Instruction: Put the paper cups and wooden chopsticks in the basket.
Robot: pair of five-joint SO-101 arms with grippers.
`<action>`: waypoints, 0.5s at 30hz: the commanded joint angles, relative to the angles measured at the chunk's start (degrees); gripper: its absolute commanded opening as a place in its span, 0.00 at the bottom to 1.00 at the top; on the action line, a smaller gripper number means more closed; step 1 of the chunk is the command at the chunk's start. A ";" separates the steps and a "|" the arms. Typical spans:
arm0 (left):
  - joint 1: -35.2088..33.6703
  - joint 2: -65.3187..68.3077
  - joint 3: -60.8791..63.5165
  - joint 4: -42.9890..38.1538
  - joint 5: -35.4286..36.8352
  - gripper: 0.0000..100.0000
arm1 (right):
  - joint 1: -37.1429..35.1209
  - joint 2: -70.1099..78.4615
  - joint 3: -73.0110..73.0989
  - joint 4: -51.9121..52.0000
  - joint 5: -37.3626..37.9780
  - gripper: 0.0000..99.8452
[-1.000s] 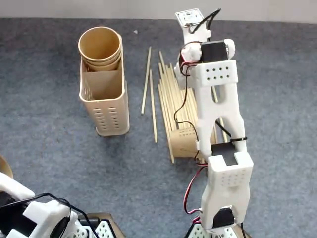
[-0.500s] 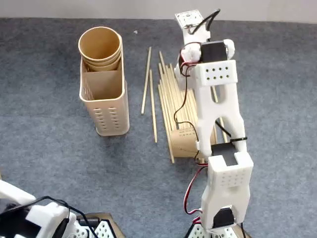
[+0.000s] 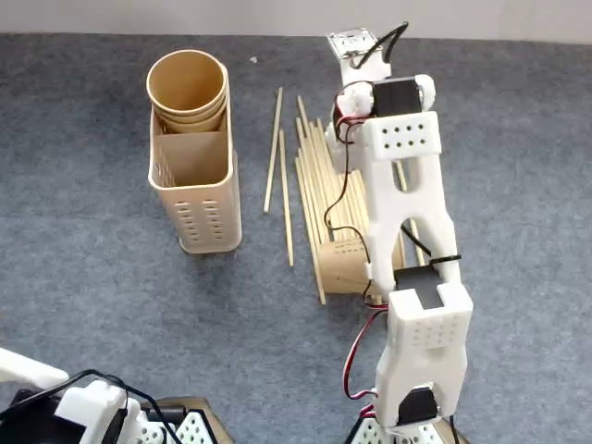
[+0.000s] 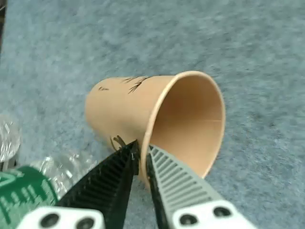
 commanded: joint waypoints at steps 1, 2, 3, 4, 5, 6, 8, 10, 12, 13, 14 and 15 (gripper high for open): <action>5.32 -0.48 -7.34 9.49 4.48 0.00 | -0.92 -2.59 -0.31 0.48 -0.35 0.17; 7.60 -0.48 -11.47 14.59 5.89 0.00 | -0.92 -2.59 -0.31 0.57 -0.35 0.17; 10.15 -0.48 -16.22 20.31 7.91 0.00 | -1.01 -2.59 -0.31 0.57 -0.62 0.17; 13.32 -0.48 -22.02 26.11 10.37 0.00 | -1.01 -2.68 -0.48 0.66 -0.70 0.17; 17.01 -0.31 -28.26 32.00 13.01 0.00 | -0.92 -2.77 -0.66 0.66 -0.70 0.17; 20.53 -0.22 -34.68 37.01 15.82 0.00 | -0.92 -2.95 -0.75 0.75 -0.79 0.17; 28.44 0.13 -49.45 45.80 21.80 0.00 | -0.84 -4.35 -0.84 0.75 -1.93 0.17; 35.03 -0.31 -60.79 48.88 28.04 0.00 | -0.66 -9.01 -0.40 0.75 -2.73 0.17; 39.08 -0.48 -68.35 48.88 32.88 0.00 | -0.57 -15.60 -0.22 0.84 -2.64 0.17; 40.22 -0.48 -71.34 48.97 33.93 0.00 | -0.57 -19.12 0.48 0.84 -2.55 0.17; 40.57 -0.48 -73.01 48.88 34.55 0.00 | -0.57 -22.99 2.33 0.84 -1.49 0.17; 40.22 -0.48 -74.15 48.79 35.16 0.00 | -0.48 -26.68 4.79 0.84 0.35 0.17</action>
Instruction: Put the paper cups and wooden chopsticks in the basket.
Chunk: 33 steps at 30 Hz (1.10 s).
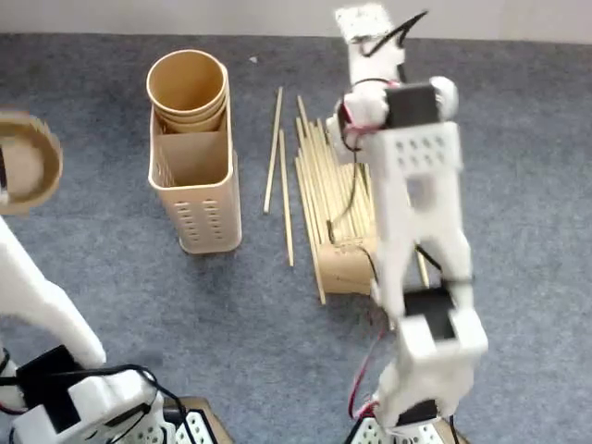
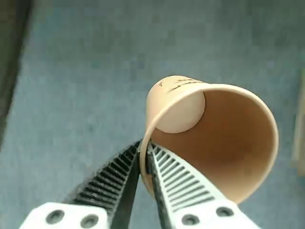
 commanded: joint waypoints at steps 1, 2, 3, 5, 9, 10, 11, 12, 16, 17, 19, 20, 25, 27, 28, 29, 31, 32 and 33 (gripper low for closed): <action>1.19 -1.10 -9.54 1.05 4.57 0.00 | 0.04 -16.48 6.11 0.84 3.69 0.17; 1.10 -1.10 -10.86 0.88 5.63 0.00 | 0.13 -20.35 9.54 0.84 4.66 0.17; 1.45 -1.01 -12.79 0.88 6.59 0.00 | 0.13 -23.78 13.41 0.66 5.10 0.17; 4.97 -0.48 -16.31 0.79 9.67 0.00 | 0.13 -30.99 22.29 -0.22 5.36 0.17; 18.15 -0.75 -19.12 0.62 18.02 0.00 | 0.13 -49.63 42.86 -8.75 5.36 0.17; 20.70 -0.66 -19.82 0.53 20.66 0.00 | 0.13 -55.52 49.63 -11.47 5.36 0.17; 22.37 -0.57 -20.53 0.53 23.12 0.00 | 0.13 -61.41 57.10 -14.29 5.45 0.17; 23.78 -0.40 -20.70 0.44 24.97 0.00 | 0.13 -67.65 65.27 -17.27 5.63 0.17; 28.79 2.15 -17.27 -2.46 27.16 0.00 | 1.36 -88.40 95.87 -28.53 9.41 0.17; 29.58 3.65 -16.48 -3.08 27.34 0.00 | 2.33 -92.18 102.81 -30.55 9.41 0.17; 29.85 6.90 -16.04 -3.87 29.63 0.00 | 3.21 -97.80 110.55 -32.57 9.41 0.17; 30.02 8.57 -16.04 -4.40 30.68 0.00 | 3.47 -100.26 113.54 -32.84 9.32 0.17; 32.75 12.26 -16.04 -7.56 33.67 0.00 | 3.56 -109.32 117.58 -33.19 8.97 0.17; 34.15 12.35 -16.04 -7.82 33.67 0.00 | 3.56 -110.73 117.93 -33.10 8.97 0.17; 34.68 12.35 -16.04 -7.82 33.67 0.00 | 3.56 -110.90 118.02 -33.01 8.97 0.17; 34.86 12.35 -15.87 -7.82 33.76 0.00 | 3.56 -110.90 118.02 -33.01 8.97 0.17; 35.74 12.44 -15.69 -7.56 33.76 0.01 | 3.56 -110.90 118.02 -33.01 8.97 0.17; 36.18 12.44 -15.60 -7.12 33.76 0.03 | 3.56 -110.90 118.02 -33.01 8.97 0.17; 36.18 12.44 -15.34 -5.36 33.76 0.06 | 3.56 -110.90 118.02 -33.01 8.97 0.17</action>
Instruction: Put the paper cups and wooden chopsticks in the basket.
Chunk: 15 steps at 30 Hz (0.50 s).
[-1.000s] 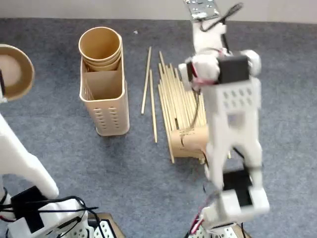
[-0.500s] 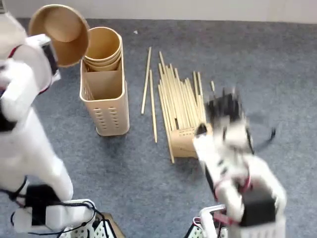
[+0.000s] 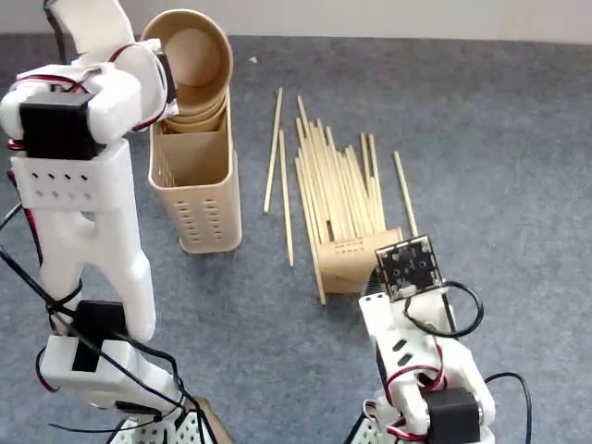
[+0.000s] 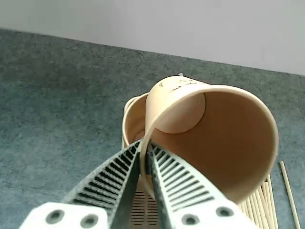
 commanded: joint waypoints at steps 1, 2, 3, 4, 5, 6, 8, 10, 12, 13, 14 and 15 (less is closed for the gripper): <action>1.71 -0.13 0.92 2.81 1.05 0.10 | 0.48 -0.40 -0.22 -0.66 0.18 0.17; 1.71 -0.13 1.63 3.69 1.05 0.14 | 0.48 -0.40 -0.22 -0.66 0.18 0.17; 1.54 -0.13 2.59 4.13 1.05 0.17 | 0.48 -0.40 -0.22 -0.66 0.18 0.17; 1.54 -0.13 3.91 4.22 0.97 0.18 | 0.48 -0.40 -0.22 -0.66 0.18 0.17; 1.27 -0.13 5.05 4.40 0.97 0.18 | 0.48 -0.40 -0.22 -0.66 0.18 0.17; 0.66 -0.13 6.02 4.40 0.97 0.17 | 0.48 -0.40 -0.22 -0.66 0.18 0.17; -0.57 -0.13 6.64 3.96 0.88 0.17 | 0.57 -0.40 -0.22 -0.66 0.18 0.17; -3.21 -0.66 5.85 3.87 0.88 0.17 | 0.57 -0.40 -0.22 -0.66 0.26 0.17; -5.93 -0.75 2.95 1.85 0.88 0.17 | 0.57 -0.40 -0.22 -0.66 0.26 0.17; -7.16 -0.75 1.10 0.88 0.79 0.17 | 0.57 -0.40 -0.22 -0.66 0.26 0.17; -8.04 -0.66 -0.57 0.35 0.62 0.17 | 0.57 -0.40 -0.22 -0.66 0.26 0.17; -8.75 -0.48 -2.15 0.09 0.62 0.17 | 0.57 -0.40 -0.22 -0.66 0.26 0.17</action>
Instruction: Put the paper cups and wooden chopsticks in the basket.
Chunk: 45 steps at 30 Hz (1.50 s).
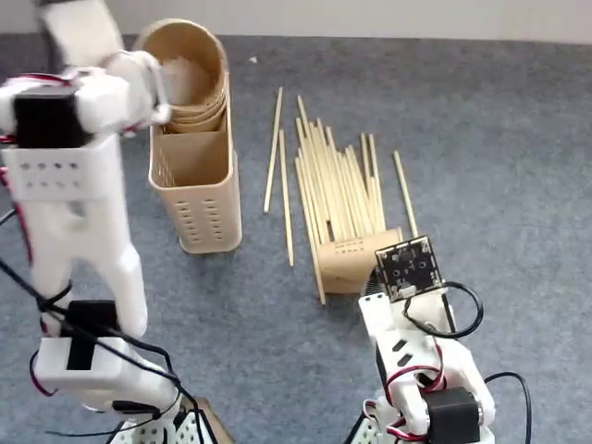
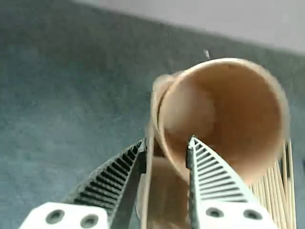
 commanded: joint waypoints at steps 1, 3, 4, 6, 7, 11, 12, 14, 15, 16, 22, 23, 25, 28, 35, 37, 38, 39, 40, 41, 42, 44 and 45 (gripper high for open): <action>-3.03 -0.40 -6.20 -1.67 0.35 0.17 | 0.57 -0.40 -0.22 -0.66 0.26 0.17; -3.21 -0.31 -7.52 -1.49 0.35 0.17 | 0.57 -0.40 -0.22 -0.66 0.26 0.17; -3.21 -0.31 -7.60 -1.85 0.35 0.17 | 0.57 -0.40 -0.22 -0.66 0.26 0.17; -3.30 -0.31 -7.43 -2.46 0.35 0.17 | 0.57 -0.40 -0.22 -0.66 0.26 0.17; -3.74 -0.31 -7.43 -2.55 0.35 0.17 | 0.66 -0.40 -0.31 -0.66 0.26 0.17; -10.77 -0.31 -7.43 -2.29 0.70 0.17 | 6.64 0.75 -1.01 -3.74 3.43 0.17; -13.32 -0.31 -7.43 -1.05 0.79 0.17 | 9.63 2.51 -2.07 -5.76 3.78 0.17; -17.45 -0.31 -7.43 3.34 1.93 0.17 | 14.20 8.57 -5.58 -8.92 3.87 0.17; -19.12 -0.31 -6.73 5.45 1.85 0.17 | 15.87 12.79 -8.22 -9.63 3.87 0.17; -20.70 -0.84 -3.74 6.15 0.26 0.17 | 16.84 17.36 -11.74 -9.63 3.87 0.17; -22.90 -1.89 17.89 5.54 -6.95 0.17 | 17.01 41.98 -30.37 -7.52 3.96 0.17; -22.90 -1.98 21.67 5.54 -7.65 0.17 | 16.84 45.32 -31.87 -7.43 3.87 0.17; -23.43 -2.07 28.35 5.45 -8.09 0.17 | 15.16 50.95 -32.84 -7.52 3.52 0.17; -25.71 -1.71 38.11 0.09 -7.91 0.17 | 11.12 58.42 -33.27 -7.78 0.18 0.17; -32.84 -2.15 54.90 -16.18 -3.78 0.17 | 7.08 68.09 -32.66 -9.63 -10.37 0.17; -32.92 -2.15 57.54 -18.64 -3.78 0.17 | 7.16 68.79 -32.66 -9.71 -12.57 0.17; -32.84 -2.15 58.51 -19.52 -3.78 0.17 | 7.16 69.05 -32.66 -9.71 -13.36 0.17; -32.84 -2.15 59.21 -20.04 -3.78 0.17 | 7.16 69.41 -32.66 -9.63 -13.71 0.17; -32.84 -2.15 59.56 -20.48 -3.78 0.17 | 7.16 69.49 -32.22 -9.54 -13.98 0.17; -32.84 -2.15 59.65 -20.57 -3.78 0.17 | 7.16 69.32 -31.16 -9.63 -13.89 0.17; -32.92 -2.15 59.65 -20.57 -3.78 0.17 | 7.16 68.97 -29.85 -9.71 -13.89 0.17; -32.92 -2.15 59.56 -20.48 -3.60 0.17 | 7.08 68.79 -28.18 -9.27 -13.89 0.17; -32.84 -2.15 59.56 -20.48 -3.60 0.17 | 7.08 68.79 -27.82 -8.48 -13.71 0.17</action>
